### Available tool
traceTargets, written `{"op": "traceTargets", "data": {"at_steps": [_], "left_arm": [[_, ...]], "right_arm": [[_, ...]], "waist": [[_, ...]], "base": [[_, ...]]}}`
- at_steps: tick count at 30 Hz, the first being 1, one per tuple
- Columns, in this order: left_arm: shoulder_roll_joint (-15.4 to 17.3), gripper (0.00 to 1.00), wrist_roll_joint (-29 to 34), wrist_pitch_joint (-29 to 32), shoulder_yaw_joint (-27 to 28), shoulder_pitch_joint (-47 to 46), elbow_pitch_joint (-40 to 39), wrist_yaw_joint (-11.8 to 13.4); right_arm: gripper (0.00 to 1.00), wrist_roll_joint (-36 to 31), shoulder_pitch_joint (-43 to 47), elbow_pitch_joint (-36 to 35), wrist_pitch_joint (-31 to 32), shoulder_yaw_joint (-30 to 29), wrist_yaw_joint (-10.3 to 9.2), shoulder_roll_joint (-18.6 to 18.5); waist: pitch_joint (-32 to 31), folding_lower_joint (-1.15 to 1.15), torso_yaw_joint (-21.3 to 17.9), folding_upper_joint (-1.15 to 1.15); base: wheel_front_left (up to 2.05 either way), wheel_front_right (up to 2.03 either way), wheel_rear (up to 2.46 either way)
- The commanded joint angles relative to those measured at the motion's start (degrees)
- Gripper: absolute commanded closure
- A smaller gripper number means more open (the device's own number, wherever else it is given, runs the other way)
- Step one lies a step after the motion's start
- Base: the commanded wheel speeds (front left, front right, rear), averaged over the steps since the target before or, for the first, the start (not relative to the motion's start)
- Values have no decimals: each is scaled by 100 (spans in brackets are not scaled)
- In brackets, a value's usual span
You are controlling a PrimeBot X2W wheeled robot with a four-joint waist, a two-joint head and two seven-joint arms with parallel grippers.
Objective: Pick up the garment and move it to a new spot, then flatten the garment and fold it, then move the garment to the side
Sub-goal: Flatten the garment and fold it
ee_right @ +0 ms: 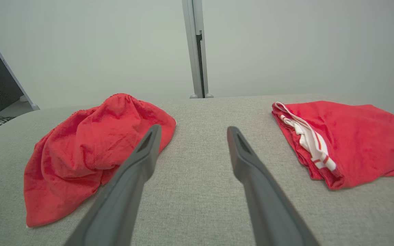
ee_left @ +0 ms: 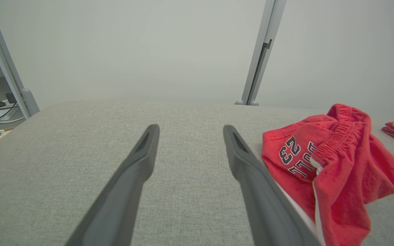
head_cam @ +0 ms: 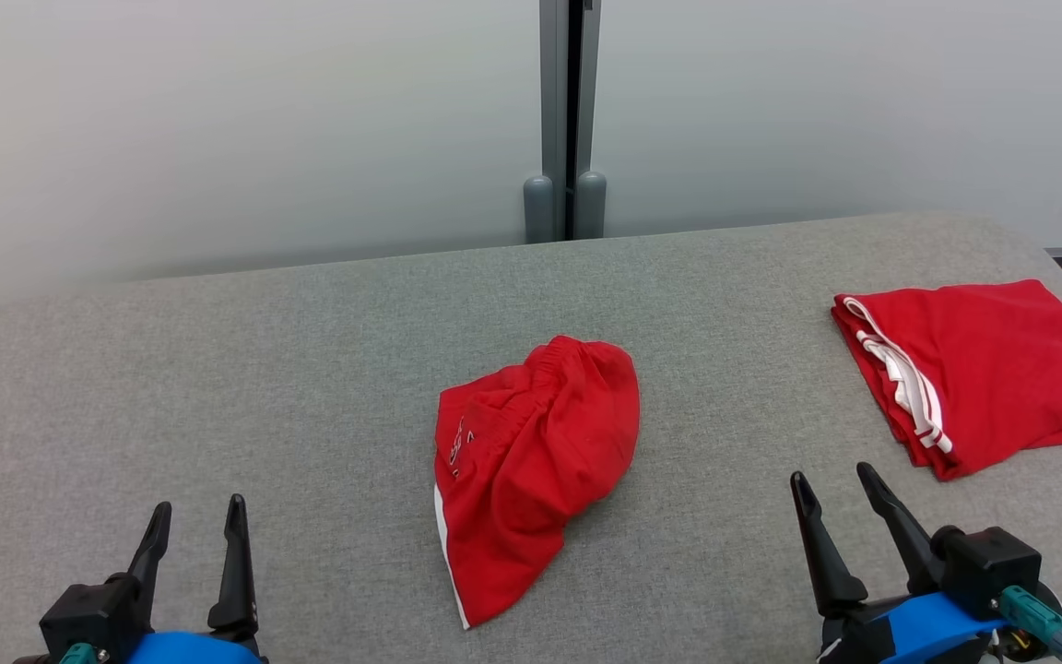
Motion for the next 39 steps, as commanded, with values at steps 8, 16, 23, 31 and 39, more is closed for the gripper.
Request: {"op": "traceTargets", "data": {"at_steps": [8, 16, 23, 31, 39], "left_arm": [[83, 0, 9, 135, -57, 107, -155, 70], [139, 0, -36, 645, -255, -453, -381, -73], [-184, 0, -439, 2084, -676, -1850, 79, -391], [-689, 0, -949, 3268, -894, -3311, 1091, -681], [-868, 0, -1381, 4089, -830, -4042, 1856, -670]], "right_arm": [[0, 18, -34, 4, -25, 65, 3, 0], [0, 2, -113, -27, -32, 127, 2, 0], [0, -5, -279, -30, 1, 274, 3, 0], [0, 10, -582, 45, -55, 550, 2, -1], [0, 144, -841, 278, -219, 911, 2, 0]], "waist": [[40, 0, -75, 0], [205, 0, -141, 0], [466, 0, -217, 0], [782, 0, -681, 0], [985, 0, -1279, 0]], "base": [[0, 0, 0], [0, 0, 0], [0, 0, 0], [0, 0, 0], [0, 0, 0]]}}
